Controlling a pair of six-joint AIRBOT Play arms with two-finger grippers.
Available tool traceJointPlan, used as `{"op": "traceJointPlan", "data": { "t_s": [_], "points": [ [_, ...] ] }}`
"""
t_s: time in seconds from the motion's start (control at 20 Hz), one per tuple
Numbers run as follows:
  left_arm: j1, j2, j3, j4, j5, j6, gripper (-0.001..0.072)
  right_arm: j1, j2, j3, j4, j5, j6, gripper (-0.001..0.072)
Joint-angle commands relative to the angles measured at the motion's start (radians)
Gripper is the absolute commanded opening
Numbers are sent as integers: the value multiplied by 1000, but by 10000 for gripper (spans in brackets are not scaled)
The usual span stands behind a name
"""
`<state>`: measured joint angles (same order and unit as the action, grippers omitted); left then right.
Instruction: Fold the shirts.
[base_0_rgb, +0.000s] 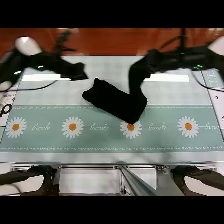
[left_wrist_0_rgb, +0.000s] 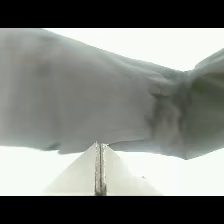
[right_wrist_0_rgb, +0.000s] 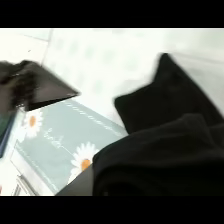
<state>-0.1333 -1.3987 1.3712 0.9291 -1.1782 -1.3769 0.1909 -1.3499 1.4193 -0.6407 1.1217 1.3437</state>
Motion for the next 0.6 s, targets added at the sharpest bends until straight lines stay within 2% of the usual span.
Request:
{"op": "traceJointPlan", "data": {
  "t_s": [0.0,0.25,0.55],
  "points": [
    [163,240,-237,21,56,44,22,122,-217,150,34,-56,13,22],
    [223,435,-373,20,78,48,22,200,-395,177,127,-144,-7,22],
    [220,452,-429,-26,109,48,22,260,-504,177,190,-290,-47,23]
  ]
}}
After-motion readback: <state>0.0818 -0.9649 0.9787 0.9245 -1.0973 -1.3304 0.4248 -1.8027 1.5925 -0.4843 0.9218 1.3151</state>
